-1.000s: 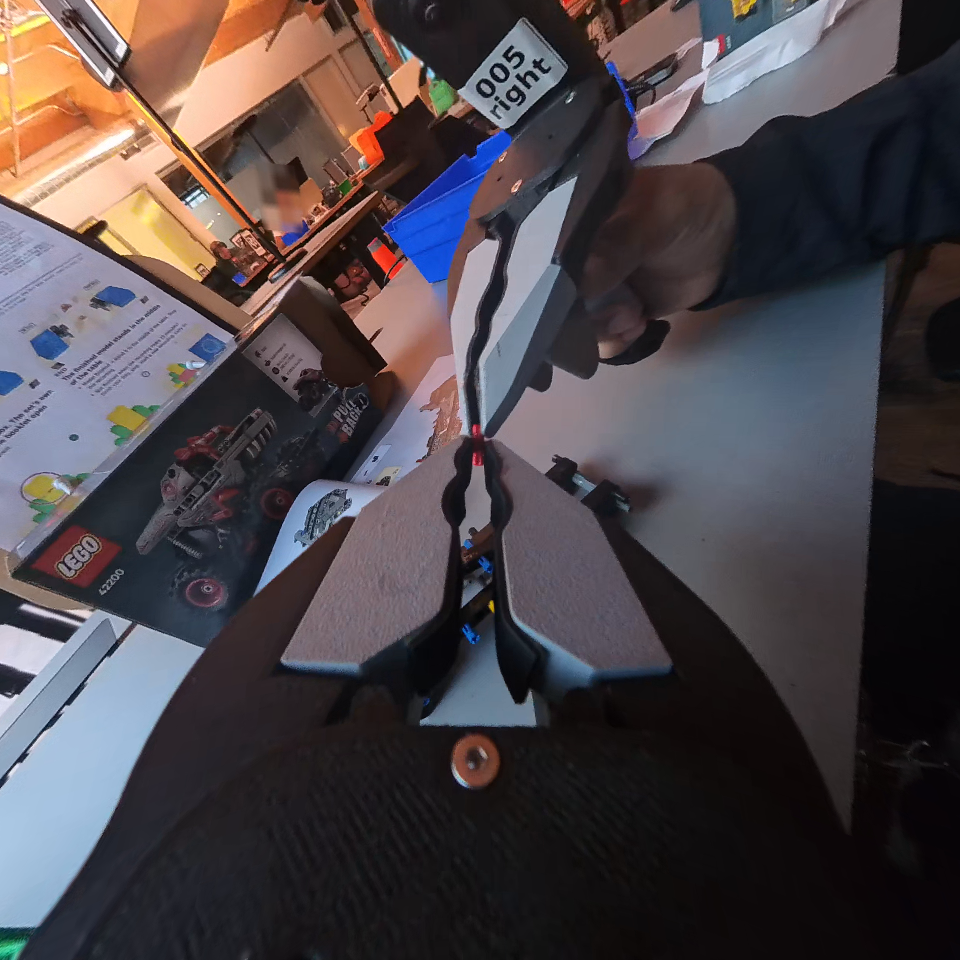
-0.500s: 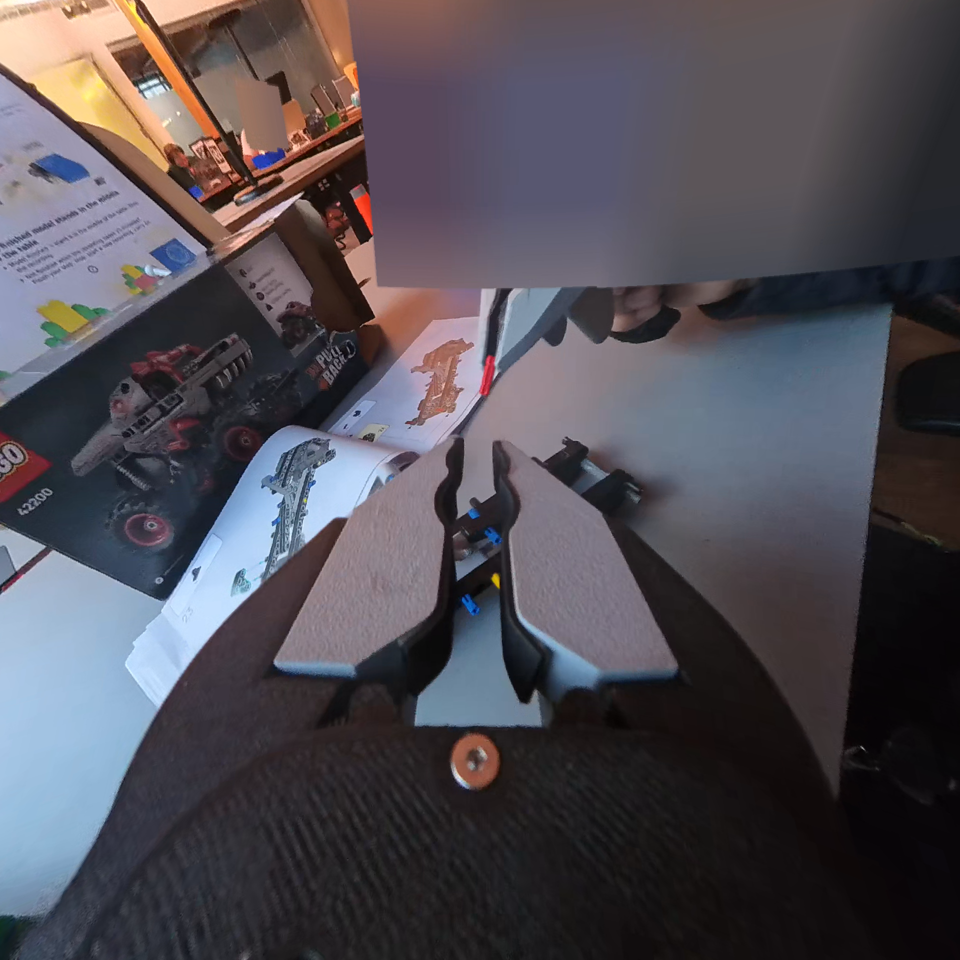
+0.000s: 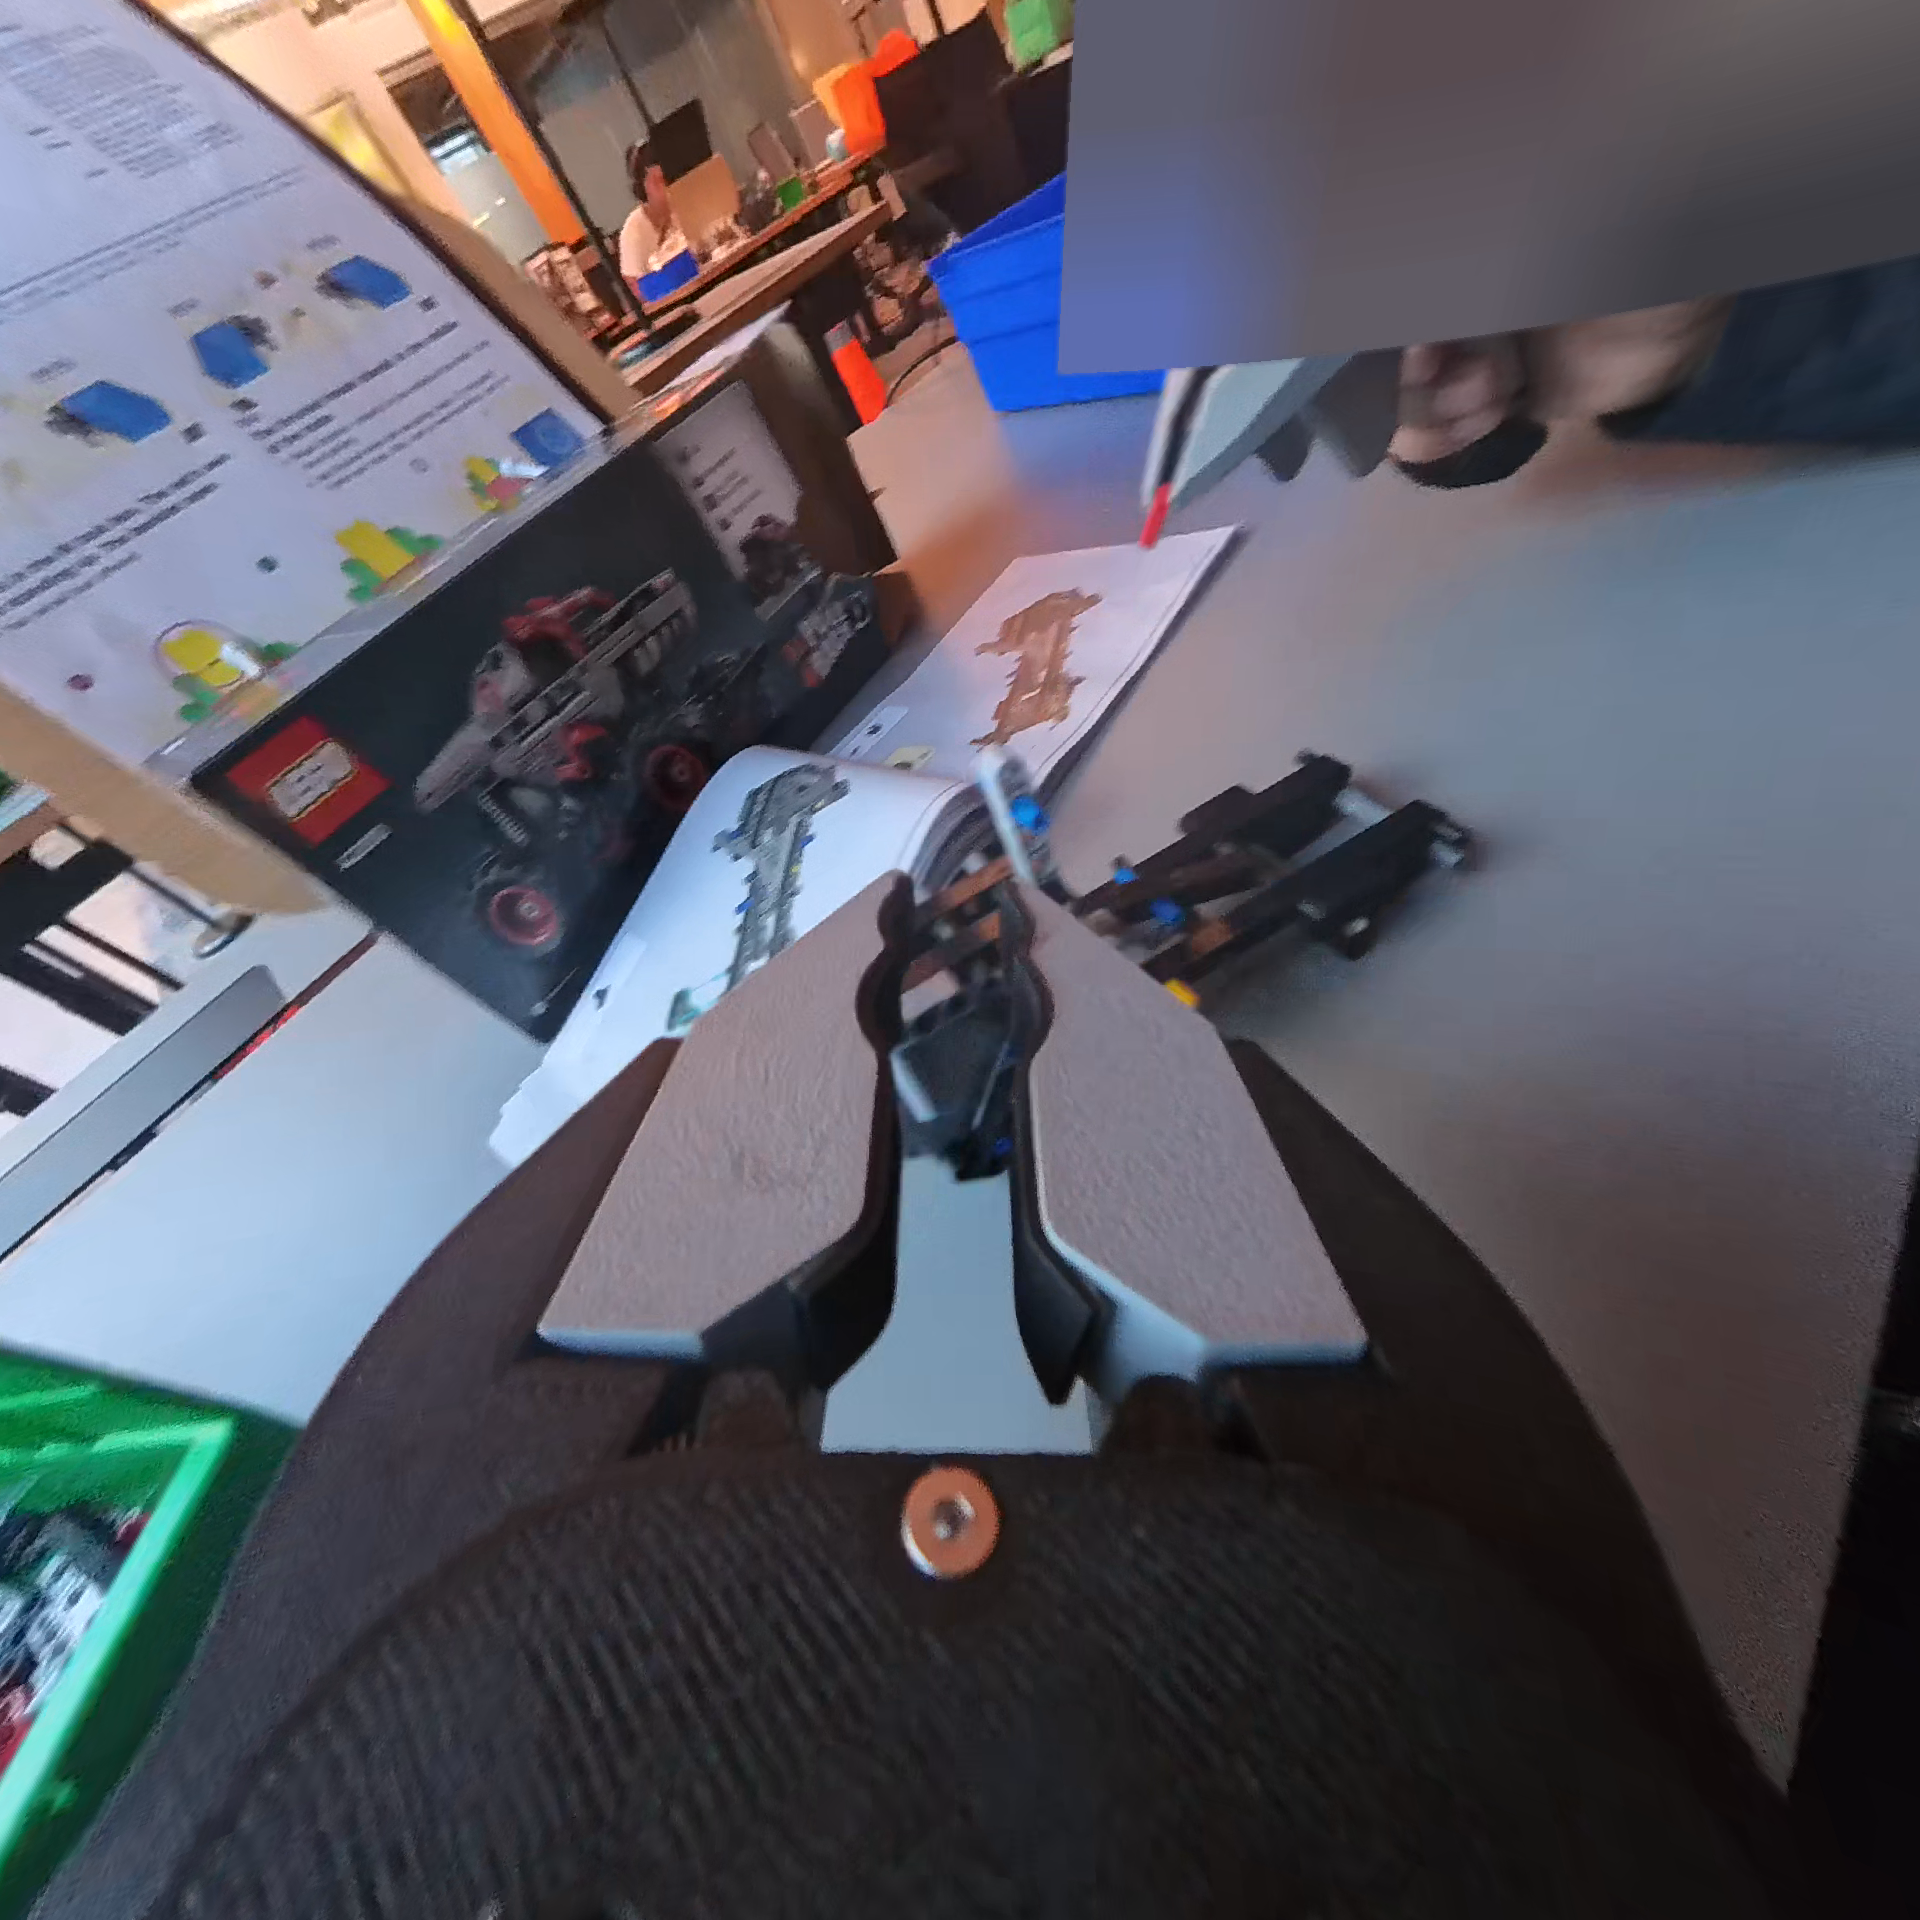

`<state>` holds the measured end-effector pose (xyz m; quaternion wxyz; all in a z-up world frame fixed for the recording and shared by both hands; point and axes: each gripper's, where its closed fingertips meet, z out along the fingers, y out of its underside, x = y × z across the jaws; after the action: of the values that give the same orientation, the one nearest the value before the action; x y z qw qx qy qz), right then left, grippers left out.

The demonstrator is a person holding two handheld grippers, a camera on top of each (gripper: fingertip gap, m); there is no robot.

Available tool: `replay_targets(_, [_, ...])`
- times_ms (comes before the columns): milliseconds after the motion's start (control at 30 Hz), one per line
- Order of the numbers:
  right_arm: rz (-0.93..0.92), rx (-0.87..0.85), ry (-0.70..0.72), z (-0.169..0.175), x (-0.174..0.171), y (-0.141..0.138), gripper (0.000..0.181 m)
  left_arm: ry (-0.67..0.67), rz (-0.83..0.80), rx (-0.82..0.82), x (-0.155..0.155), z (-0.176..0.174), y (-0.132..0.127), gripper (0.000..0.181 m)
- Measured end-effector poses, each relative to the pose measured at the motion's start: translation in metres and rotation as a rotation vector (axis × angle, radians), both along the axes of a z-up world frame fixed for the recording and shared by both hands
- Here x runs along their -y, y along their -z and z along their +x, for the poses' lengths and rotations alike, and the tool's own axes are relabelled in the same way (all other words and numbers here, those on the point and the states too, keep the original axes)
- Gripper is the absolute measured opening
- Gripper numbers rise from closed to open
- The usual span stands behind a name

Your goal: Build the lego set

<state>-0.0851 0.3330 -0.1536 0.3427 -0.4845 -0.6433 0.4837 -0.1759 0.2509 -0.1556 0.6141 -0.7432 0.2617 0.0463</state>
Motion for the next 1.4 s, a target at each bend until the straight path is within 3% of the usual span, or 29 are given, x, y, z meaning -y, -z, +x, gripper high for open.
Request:
replay_targets(167, [-0.002,0.033,0.058,0.014,-0.022,0.011,0.000,-0.060,-0.082,0.025,0.003,-0.037,0.014,0.021])
replay_targets(300, [-0.013,0.072,0.063,0.019,-0.028,0.020,0.000,-0.038,-0.146,0.074,0.000,-0.038,0.025,0.026])
replay_targets(700, [0.001,0.256,-0.042,0.014,-0.004,0.059,0.000,-0.084,-0.224,-0.027,-0.012,-0.036,0.044,0.026])
replay_targets(1400, [0.027,0.324,-0.160,0.016,0.026,0.070,0.000,-0.126,-0.249,-0.073,-0.019,-0.040,0.051,0.025])
